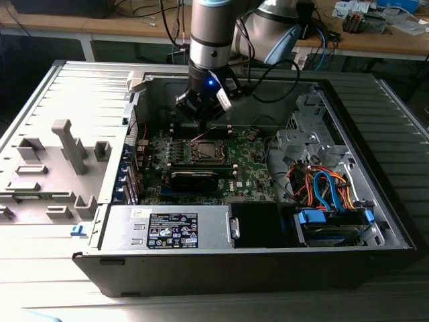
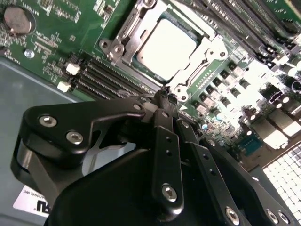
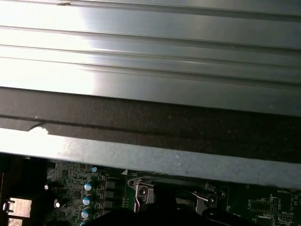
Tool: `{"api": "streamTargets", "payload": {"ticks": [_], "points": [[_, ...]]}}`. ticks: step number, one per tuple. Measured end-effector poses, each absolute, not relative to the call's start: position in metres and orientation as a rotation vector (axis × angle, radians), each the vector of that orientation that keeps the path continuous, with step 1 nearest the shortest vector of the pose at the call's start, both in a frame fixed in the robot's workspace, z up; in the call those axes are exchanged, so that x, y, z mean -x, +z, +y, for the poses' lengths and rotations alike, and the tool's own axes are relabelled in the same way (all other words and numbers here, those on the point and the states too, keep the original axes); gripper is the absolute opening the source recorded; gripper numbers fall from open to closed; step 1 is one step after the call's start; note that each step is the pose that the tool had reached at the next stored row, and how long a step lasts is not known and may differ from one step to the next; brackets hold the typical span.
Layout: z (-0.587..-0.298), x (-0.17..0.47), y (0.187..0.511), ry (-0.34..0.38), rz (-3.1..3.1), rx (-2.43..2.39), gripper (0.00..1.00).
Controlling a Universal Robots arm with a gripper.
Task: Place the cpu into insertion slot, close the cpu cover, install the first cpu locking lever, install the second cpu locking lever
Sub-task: 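Install the first cpu locking lever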
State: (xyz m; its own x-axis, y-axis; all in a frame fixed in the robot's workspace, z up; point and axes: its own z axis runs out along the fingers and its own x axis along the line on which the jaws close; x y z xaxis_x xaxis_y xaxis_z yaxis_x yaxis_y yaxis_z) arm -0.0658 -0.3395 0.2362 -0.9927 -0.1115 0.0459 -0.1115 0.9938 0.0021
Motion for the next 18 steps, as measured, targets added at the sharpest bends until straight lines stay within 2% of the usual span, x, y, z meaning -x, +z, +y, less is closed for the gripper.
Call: {"api": "streamTargets", "payload": {"ticks": [18], "points": [[-0.333, 0.068, 0.221, 0.001, -3.089, -0.194, 0.11]]}}
